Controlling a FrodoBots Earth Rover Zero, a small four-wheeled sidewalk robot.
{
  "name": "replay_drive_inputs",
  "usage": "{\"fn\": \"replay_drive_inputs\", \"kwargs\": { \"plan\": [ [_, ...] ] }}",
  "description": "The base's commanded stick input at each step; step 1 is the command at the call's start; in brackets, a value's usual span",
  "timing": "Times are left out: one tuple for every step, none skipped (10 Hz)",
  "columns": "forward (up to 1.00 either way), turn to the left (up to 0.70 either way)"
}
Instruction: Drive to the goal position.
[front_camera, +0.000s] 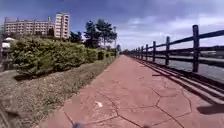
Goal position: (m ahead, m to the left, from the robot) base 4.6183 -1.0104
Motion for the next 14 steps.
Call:
{"fn": "replay_drive_inputs", "kwargs": {
  "plan": [
    [0.7,0.0],
    [0.7,0.0],
    [0.7,0.0],
    [0.7,0.0],
    [0.7,0.0],
    [0.7,0.0],
    [0.7,0.0],
    [0.7,0.0],
    [0.7,0.0],
    [0.7,0.0],
    [0.7,0.0],
    [0.7,0.0],
    [0.7,0.0],
    [0.7,0.0]
  ]
}}
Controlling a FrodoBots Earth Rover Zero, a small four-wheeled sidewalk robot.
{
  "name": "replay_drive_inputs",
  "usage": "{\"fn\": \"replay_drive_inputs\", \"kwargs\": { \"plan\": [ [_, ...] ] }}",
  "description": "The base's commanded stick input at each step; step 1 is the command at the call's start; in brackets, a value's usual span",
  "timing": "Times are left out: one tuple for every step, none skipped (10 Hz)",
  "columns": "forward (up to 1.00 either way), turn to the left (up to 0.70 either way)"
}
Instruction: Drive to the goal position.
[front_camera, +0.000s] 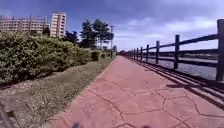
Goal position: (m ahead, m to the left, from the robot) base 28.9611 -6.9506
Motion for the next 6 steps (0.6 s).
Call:
{"fn": "replay_drive_inputs", "kwargs": {
  "plan": [
    [0.7,0.0],
    [0.7,0.0],
    [0.7,0.0],
    [0.7,0.0],
    [0.7,0.0],
    [0.7,0.0]
  ]
}}
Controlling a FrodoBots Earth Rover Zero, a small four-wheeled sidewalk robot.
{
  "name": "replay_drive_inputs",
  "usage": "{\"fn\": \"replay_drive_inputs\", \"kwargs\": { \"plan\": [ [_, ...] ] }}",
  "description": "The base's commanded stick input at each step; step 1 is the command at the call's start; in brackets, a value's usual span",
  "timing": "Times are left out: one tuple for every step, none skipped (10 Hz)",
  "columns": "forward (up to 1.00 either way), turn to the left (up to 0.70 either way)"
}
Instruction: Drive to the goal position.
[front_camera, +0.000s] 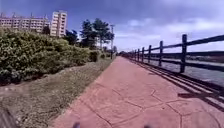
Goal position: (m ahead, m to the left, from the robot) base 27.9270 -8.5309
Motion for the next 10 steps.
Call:
{"fn": "replay_drive_inputs", "kwargs": {
  "plan": [
    [0.7,0.0],
    [0.7,0.0],
    [0.7,0.0],
    [0.7,0.0],
    [0.7,0.0],
    [0.7,0.0],
    [0.7,0.0],
    [0.7,0.0],
    [0.7,0.0],
    [0.7,0.0]
  ]
}}
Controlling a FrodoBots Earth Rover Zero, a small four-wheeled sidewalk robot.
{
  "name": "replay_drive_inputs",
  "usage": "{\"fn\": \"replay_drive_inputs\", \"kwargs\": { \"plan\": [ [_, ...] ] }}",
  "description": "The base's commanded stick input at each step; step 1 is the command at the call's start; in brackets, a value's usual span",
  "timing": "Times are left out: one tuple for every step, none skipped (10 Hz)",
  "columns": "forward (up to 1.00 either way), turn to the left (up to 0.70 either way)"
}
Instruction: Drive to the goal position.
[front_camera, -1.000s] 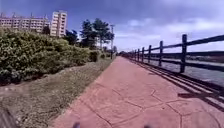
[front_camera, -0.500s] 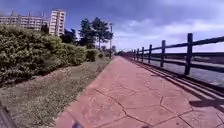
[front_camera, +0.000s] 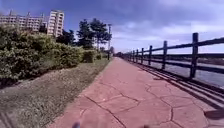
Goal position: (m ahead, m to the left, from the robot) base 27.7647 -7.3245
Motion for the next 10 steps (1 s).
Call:
{"fn": "replay_drive_inputs", "kwargs": {
  "plan": [
    [0.7,0.0],
    [0.7,0.0],
    [0.7,0.0],
    [0.7,0.0],
    [0.7,0.0],
    [0.7,0.0],
    [0.7,0.0],
    [0.7,0.0],
    [0.7,0.0],
    [0.7,0.0]
  ]
}}
